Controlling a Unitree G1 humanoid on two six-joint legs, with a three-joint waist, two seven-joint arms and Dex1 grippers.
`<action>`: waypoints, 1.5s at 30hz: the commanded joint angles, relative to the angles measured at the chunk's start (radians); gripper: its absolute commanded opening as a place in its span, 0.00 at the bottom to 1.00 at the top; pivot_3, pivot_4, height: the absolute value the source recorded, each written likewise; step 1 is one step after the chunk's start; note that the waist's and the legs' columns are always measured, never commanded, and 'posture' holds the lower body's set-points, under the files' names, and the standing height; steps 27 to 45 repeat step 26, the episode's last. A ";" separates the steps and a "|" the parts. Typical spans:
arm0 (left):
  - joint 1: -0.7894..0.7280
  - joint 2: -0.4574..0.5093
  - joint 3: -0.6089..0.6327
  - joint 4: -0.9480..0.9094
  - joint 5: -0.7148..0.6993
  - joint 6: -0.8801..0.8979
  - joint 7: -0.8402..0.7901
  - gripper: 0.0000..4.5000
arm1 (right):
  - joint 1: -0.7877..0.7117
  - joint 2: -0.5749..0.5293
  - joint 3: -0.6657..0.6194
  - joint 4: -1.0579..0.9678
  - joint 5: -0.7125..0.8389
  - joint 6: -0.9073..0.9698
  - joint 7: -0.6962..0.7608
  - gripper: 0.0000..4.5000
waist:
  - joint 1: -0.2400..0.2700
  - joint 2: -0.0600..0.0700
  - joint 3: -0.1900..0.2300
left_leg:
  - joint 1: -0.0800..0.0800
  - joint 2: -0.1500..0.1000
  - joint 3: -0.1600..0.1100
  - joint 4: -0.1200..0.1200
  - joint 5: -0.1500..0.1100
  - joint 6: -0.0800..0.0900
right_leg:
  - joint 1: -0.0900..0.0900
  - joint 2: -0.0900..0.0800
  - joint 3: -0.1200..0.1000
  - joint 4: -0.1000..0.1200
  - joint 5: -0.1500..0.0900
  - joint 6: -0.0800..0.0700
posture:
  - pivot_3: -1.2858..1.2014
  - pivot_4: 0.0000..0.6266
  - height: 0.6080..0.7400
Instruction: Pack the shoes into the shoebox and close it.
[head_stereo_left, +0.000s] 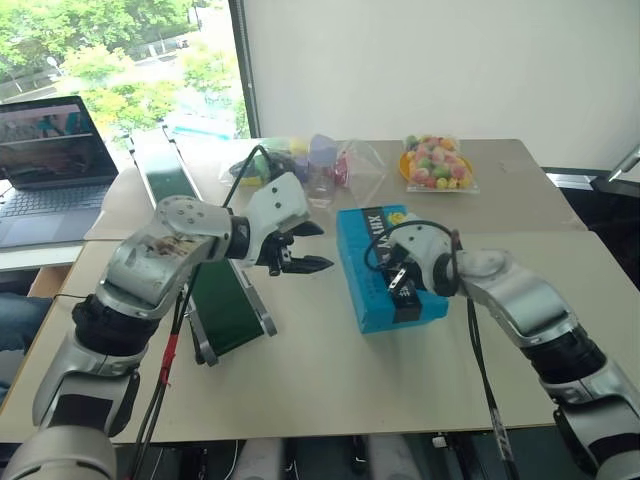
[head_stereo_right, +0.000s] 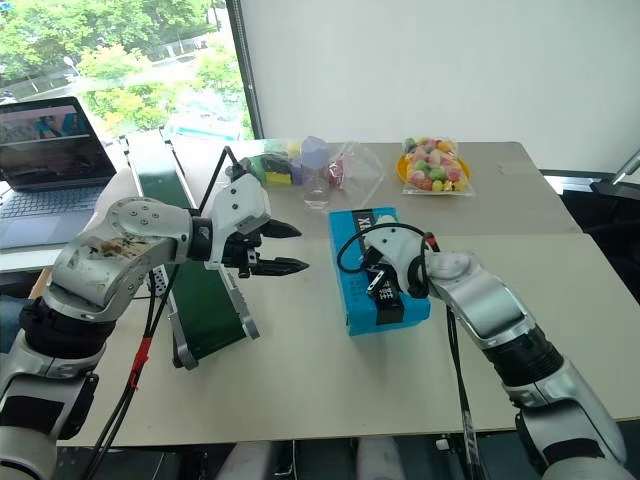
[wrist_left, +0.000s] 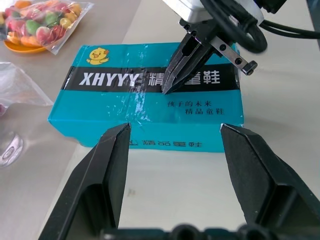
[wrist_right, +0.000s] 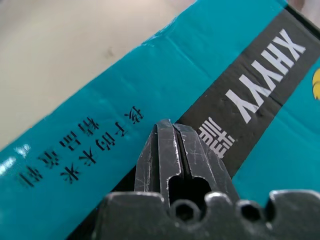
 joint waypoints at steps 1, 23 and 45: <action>0.003 -0.003 0.041 -0.048 -0.009 0.014 0.033 0.68 | 0.019 0.012 0.031 -0.017 -0.003 0.011 0.094 0.00 | 0.002 -0.002 -0.001 | 0.000 0.000 0.000 0.000 0.000 0.000 | 0.000 0.000 0.000 0.000 0.000 0.000 | 0.52 0.24 1.00; 0.243 -0.039 0.228 -0.097 -0.066 -0.038 0.172 0.68 | 0.147 -0.014 -0.513 -0.073 0.273 -0.116 0.292 0.00 | 0.019 -0.002 0.000 | -0.001 0.000 0.000 0.000 0.000 0.000 | -0.001 0.000 -0.001 0.000 0.001 0.001 | 0.52 0.24 1.00; 0.250 -0.041 0.233 -0.090 -0.063 -0.049 0.187 0.68 | 0.155 -0.010 -0.506 -0.053 0.258 -0.134 0.292 0.00 | 0.019 -0.002 0.000 | -0.001 0.001 0.000 0.000 0.000 0.000 | -0.001 0.000 -0.001 0.000 0.001 0.001 | 0.52 0.24 1.00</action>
